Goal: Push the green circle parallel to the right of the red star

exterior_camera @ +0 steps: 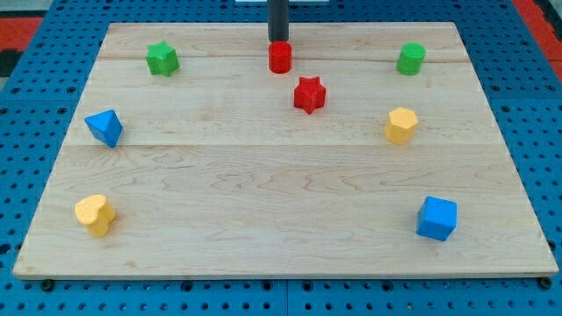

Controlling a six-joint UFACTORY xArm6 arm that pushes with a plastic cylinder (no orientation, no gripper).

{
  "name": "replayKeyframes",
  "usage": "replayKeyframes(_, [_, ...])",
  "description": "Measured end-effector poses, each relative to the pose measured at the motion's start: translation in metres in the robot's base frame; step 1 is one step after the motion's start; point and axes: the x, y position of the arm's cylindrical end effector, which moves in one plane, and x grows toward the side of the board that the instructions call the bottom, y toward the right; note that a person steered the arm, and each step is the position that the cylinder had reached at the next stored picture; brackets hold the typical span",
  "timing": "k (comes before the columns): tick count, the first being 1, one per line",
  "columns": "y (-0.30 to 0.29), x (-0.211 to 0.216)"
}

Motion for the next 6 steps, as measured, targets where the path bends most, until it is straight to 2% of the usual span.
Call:
replayKeyframes(1, [0.026, -0.01])
replayKeyframes(2, [0.084, -0.017])
replayKeyframes(3, [0.157, -0.004])
replayKeyframes(4, [0.199, 0.018])
replayKeyframes(5, [0.18, 0.049])
replayKeyframes(6, [0.21, 0.045])
